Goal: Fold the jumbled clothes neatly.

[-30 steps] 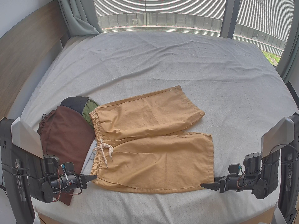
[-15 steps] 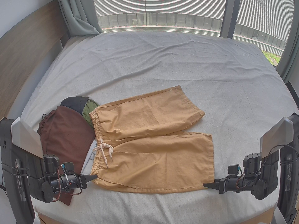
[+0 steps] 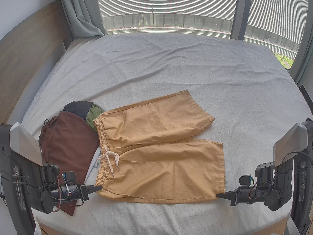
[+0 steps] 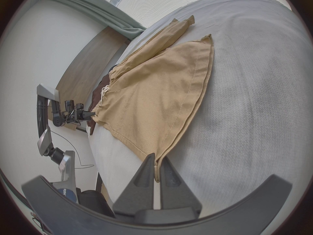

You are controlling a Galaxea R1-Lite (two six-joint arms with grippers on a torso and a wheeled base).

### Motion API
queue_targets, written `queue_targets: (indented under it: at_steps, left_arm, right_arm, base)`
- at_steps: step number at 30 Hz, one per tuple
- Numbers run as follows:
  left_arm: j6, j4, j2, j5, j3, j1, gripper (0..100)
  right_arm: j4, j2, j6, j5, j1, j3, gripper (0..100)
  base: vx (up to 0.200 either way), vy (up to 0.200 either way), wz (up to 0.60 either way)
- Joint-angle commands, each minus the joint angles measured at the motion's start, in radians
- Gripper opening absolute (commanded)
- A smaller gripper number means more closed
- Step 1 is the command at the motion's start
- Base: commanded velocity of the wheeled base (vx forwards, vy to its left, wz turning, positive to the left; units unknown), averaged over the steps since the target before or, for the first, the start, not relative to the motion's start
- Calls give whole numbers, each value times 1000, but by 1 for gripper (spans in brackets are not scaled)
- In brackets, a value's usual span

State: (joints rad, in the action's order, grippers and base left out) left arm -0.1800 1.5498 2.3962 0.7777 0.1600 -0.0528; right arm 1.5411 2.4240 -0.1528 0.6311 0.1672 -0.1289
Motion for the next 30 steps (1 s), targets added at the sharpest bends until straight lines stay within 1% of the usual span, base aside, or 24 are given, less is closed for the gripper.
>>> queue_targets:
  at_steps: [1, 5, 7, 11, 16, 18, 20, 24, 30]
  left_arm:
    - [25, -2, -17, 29, -48, -38, 0]
    - [70, -4, -17, 81, -71, -64, 0]
    - [93, -4, -14, 86, -76, -78, 0]
    - [122, -4, -9, 89, -89, -91, 0]
    - [122, -2, -19, 98, -80, -87, 0]
    - [117, -2, -32, 100, -77, -81, 0]
    - [111, -2, -51, 100, -79, -75, 0]
    - [111, -2, -78, 104, -82, -55, 0]
    - [109, -2, -106, 104, -77, -38, 0]
  right_arm:
    - [-1, -17, 36, 2, -3, 35, 0]
    - [-1, -19, 78, 2, -6, 68, 0]
    - [-1, -19, 104, 2, -8, 78, 0]
    - [-1, -19, 121, 2, -5, 84, 0]
    - [1, -22, 117, 7, -8, 69, 0]
    - [1, -48, 113, 33, -11, 63, 0]
    - [1, -66, 108, 44, -11, 60, 0]
    - [-1, -105, 101, 45, -9, 49, 0]
    - [1, -154, 55, 45, 2, 35, 0]
  base:
    - [0, 0, 0]
    - [0, 0, 0]
    - [0, 0, 0]
    - [0, 0, 0]
    - [0, 0, 0]
    - [0, 0, 0]
    - [0, 0, 0]
    - [0, 0, 0]
    - [0, 0, 0]
